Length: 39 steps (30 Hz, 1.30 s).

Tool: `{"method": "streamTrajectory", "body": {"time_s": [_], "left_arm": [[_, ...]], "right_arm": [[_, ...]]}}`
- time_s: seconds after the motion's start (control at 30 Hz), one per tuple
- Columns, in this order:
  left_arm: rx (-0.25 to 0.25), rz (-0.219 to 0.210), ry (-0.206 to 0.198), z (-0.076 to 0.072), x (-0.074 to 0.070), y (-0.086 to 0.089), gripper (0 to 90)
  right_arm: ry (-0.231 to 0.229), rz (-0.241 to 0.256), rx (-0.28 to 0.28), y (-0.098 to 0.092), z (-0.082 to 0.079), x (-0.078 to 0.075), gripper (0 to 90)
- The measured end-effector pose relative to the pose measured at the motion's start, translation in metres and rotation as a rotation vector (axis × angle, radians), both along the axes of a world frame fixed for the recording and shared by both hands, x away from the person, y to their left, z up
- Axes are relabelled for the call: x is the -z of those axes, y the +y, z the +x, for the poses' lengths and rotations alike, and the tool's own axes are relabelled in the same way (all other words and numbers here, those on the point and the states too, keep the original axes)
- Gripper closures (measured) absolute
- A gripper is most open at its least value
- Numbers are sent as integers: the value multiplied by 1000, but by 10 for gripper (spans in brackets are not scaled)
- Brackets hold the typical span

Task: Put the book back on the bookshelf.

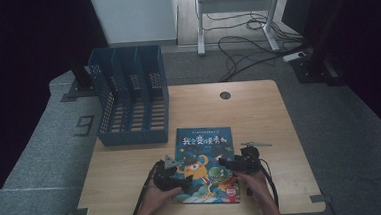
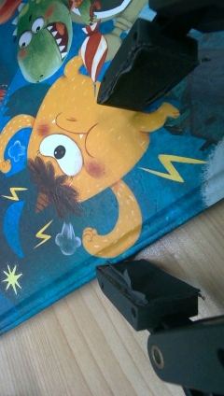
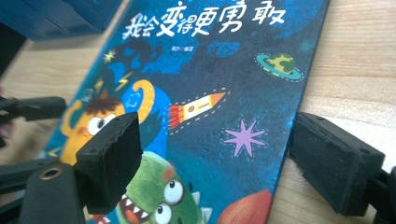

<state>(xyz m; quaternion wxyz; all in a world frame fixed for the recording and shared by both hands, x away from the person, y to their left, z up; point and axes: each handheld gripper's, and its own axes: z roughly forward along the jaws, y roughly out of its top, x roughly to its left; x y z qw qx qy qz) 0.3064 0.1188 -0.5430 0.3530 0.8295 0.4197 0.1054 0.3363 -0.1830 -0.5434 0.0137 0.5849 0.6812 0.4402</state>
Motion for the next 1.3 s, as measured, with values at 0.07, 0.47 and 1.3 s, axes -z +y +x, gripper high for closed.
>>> {"method": "streamTrajectory", "body": {"time_s": [0.07,0.47,1.3], "left_arm": [[-2,-5,-3,0,0,0,161],[-4,-48,15,2,1,4,148],[-3,-86,29,3,1,8,139]], "right_arm": [[3,16,0,-2,0,1,169],[-10,118,-12,-13,-1,-8,192],[25,216,-63,-25,0,-13,234]]}}
